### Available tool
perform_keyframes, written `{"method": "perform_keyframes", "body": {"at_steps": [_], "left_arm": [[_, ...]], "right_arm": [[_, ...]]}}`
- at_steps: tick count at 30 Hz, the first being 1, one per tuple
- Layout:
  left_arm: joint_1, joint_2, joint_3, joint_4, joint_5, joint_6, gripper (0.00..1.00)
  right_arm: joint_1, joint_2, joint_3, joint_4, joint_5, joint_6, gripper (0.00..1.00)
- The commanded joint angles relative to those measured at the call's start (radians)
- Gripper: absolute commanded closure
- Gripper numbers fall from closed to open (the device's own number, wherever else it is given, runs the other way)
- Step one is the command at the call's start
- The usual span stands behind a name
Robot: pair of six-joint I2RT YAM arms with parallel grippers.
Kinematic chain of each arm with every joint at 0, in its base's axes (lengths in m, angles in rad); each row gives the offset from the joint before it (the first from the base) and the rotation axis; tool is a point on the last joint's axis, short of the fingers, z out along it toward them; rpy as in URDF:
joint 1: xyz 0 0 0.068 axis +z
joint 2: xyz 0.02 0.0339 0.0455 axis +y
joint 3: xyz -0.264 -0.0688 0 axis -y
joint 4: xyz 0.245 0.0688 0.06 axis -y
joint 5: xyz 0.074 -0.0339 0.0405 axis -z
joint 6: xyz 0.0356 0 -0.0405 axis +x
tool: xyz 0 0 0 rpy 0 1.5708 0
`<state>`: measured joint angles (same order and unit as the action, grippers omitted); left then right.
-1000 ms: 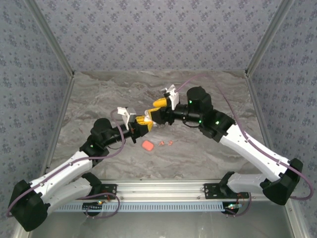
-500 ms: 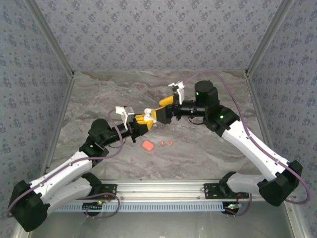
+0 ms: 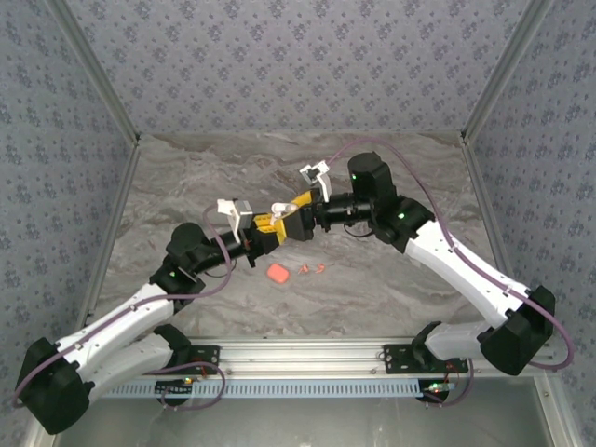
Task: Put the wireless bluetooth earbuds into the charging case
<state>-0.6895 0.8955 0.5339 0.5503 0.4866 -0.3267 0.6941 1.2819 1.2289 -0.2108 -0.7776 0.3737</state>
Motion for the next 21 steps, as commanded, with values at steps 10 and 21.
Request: {"method": "perform_keyframes", "body": {"at_steps": [10,21], "left_arm": [[-0.005,0.042,0.038,0.008,-0.017,-0.001,1.0],[-0.003,0.064,0.048,-0.095,-0.082,0.013,1.0]], "right_arm": [[0.012,-0.087,0.007,-0.069,0.026,-0.055,0.01],[-0.043,-0.145,0.034,-0.294,0.502,-0.119,0.0]]}}
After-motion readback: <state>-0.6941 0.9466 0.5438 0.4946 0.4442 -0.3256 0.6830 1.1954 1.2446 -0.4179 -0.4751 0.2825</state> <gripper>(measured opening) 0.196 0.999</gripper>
